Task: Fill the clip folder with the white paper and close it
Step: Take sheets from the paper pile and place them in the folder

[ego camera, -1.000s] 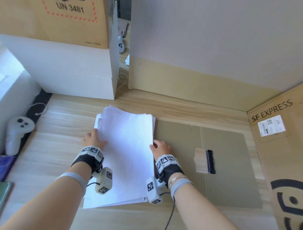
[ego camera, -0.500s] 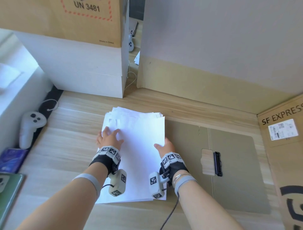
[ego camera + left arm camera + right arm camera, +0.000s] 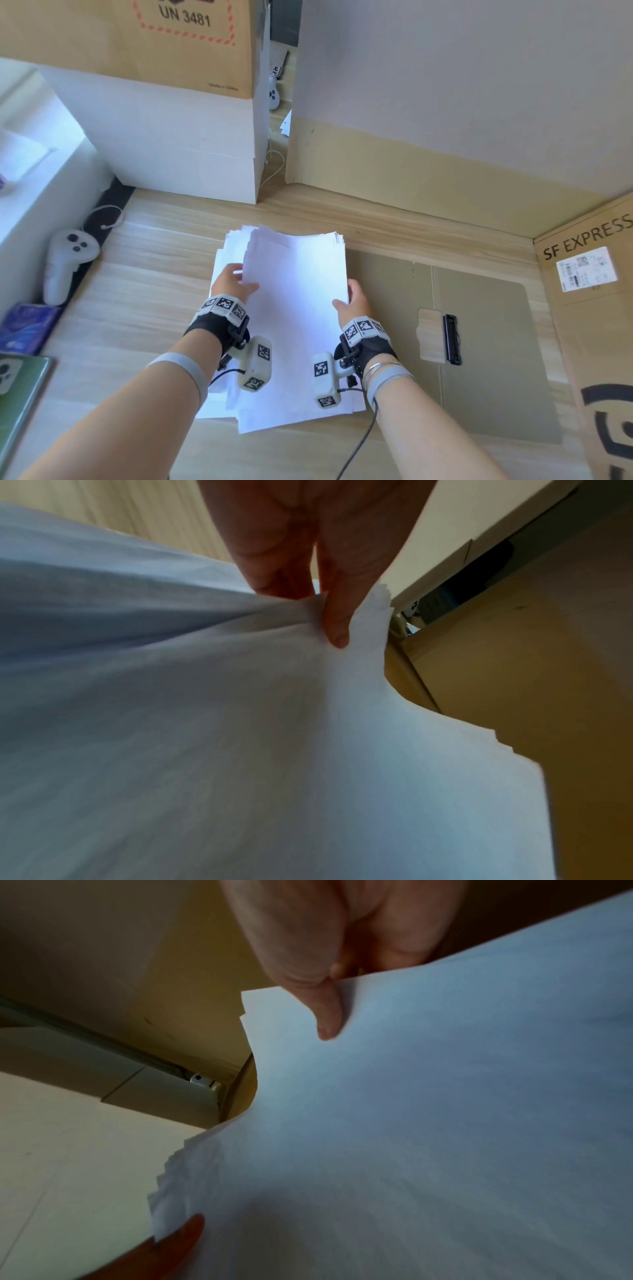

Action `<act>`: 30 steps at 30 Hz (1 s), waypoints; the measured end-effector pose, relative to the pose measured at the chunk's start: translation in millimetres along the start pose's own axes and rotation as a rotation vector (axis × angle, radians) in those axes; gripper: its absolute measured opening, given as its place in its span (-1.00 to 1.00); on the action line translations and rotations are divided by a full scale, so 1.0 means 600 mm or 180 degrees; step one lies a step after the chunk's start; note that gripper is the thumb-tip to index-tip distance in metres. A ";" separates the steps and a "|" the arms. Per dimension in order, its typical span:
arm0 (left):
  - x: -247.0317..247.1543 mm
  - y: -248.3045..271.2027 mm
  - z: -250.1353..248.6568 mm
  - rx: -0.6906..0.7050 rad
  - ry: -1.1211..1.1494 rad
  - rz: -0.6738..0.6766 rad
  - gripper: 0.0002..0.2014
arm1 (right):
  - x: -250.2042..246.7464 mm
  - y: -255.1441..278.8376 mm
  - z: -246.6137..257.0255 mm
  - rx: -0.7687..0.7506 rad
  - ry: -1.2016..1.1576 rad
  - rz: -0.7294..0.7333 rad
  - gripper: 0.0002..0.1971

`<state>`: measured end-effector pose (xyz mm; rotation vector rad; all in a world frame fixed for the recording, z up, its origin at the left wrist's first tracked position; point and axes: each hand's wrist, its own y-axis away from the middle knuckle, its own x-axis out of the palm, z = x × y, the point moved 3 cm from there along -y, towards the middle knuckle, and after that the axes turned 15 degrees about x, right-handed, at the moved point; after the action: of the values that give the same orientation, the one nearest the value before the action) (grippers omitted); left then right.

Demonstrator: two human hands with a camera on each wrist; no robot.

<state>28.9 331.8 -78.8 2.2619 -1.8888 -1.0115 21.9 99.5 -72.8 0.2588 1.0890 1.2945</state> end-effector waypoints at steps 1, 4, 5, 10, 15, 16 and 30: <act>0.001 0.001 -0.002 0.0007 -0.0132 0.0176 -0.73 | -0.005 0.000 -0.001 0.0007 -0.0048 0.0003 -0.61; 0.008 0.005 -0.004 0.0067 -0.0081 0.0438 -0.70 | -0.017 0.000 -0.006 0.0018 -0.0185 -0.0049 -0.66; 0.011 0.006 -0.003 0.0102 0.0022 0.0473 -0.64 | -0.019 -0.001 -0.008 0.0024 -0.0229 -0.0060 -0.67; 0.022 0.013 0.000 0.0216 0.0066 0.0445 -0.25 | -0.023 0.000 -0.011 0.0006 -0.0313 -0.0128 -0.72; 0.025 0.018 -0.005 0.0233 -0.0538 0.0122 -0.01 | -0.047 0.013 -0.007 0.0183 -0.0511 -0.0155 -0.56; 0.026 0.021 -0.005 0.0217 -0.0734 0.0062 0.00 | -0.051 0.011 -0.008 0.0166 -0.0539 -0.0197 -0.55; 0.005 0.025 -0.080 0.0713 0.1294 0.0126 -0.72 | -0.115 0.046 0.071 -0.0712 -0.1593 -0.0236 -0.54</act>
<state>39.1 307.5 -36.1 2.3036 -1.9290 -0.3091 44.8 66.0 2.8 0.3472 0.5209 1.1878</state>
